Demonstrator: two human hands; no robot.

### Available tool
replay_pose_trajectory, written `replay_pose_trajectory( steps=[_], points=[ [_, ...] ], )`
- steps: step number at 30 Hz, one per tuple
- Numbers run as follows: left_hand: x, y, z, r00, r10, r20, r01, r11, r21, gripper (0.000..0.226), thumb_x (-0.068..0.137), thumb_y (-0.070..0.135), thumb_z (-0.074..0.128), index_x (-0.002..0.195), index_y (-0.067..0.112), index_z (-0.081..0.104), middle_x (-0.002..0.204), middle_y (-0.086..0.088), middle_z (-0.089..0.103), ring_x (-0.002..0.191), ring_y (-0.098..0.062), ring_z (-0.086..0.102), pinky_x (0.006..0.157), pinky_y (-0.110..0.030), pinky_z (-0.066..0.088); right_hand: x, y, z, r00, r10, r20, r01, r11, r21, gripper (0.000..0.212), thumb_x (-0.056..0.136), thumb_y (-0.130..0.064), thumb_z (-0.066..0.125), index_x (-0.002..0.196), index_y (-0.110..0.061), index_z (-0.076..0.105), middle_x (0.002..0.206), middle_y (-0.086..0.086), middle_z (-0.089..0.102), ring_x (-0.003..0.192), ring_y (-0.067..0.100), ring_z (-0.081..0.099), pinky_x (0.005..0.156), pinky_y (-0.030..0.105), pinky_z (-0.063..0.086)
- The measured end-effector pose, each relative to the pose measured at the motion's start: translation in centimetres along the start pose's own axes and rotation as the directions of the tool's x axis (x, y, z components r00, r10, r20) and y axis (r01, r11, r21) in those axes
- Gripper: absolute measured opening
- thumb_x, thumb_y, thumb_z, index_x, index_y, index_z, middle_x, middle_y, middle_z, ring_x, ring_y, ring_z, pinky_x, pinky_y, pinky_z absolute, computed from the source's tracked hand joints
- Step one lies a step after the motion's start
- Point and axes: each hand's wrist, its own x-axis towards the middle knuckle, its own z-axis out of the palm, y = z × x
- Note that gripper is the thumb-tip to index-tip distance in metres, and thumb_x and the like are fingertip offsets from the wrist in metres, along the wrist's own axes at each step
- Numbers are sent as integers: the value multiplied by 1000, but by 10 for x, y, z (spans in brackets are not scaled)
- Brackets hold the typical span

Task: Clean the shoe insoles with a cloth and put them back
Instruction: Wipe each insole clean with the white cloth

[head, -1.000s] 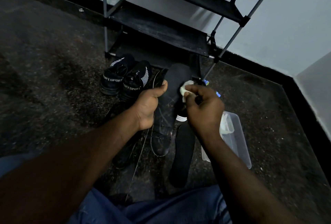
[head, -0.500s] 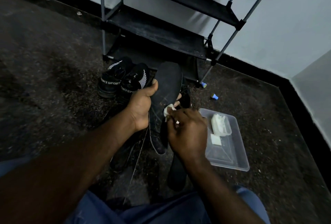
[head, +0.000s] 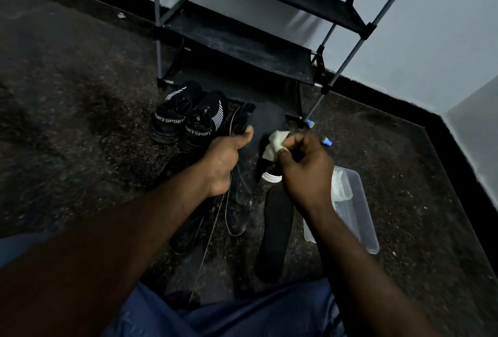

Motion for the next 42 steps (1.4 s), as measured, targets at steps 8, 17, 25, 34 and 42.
replay_pose_trajectory(
  steps=[8,17,25,34,42],
  points=[
    [-2,0,0,1000,-5,-2,5,1000,24,42,104,49,53,123,17,72,117,-6,77,109,-23,74,98,-42,56,10,-1,12,950,-271,153,310,865,-394,40,77,-26,46,98,-18,80,98,1,73,93,30,61,84,39,50],
    [1,-4,-1,1000,-12,5,12,999,39,52,99,60,54,128,19,70,123,-5,75,117,-25,70,109,-49,49,9,-2,17,989,-141,53,150,954,-261,19,81,-12,67,97,-20,74,92,-3,75,86,18,70,78,38,58],
    [0,3,-1,999,-50,20,52,996,-77,59,102,59,47,130,13,69,126,-9,73,115,-27,70,88,-36,57,-21,-8,31,909,-366,200,407,885,-228,23,82,-9,69,100,-17,79,95,2,73,88,22,67,78,37,55],
    [2,3,2,994,-54,92,66,989,-134,58,105,55,44,138,12,65,132,-10,70,114,-25,70,99,-41,56,4,3,17,984,-160,-78,140,967,-214,19,85,-14,68,98,-19,81,97,0,77,88,17,71,87,29,55],
    [5,-7,0,994,-57,91,70,986,-148,51,101,55,49,118,12,71,113,-7,75,102,-20,73,84,-32,58,-19,-19,41,963,-268,33,269,940,-209,26,81,-8,68,103,-15,80,90,6,70,80,22,66,73,21,46]
  ],
)
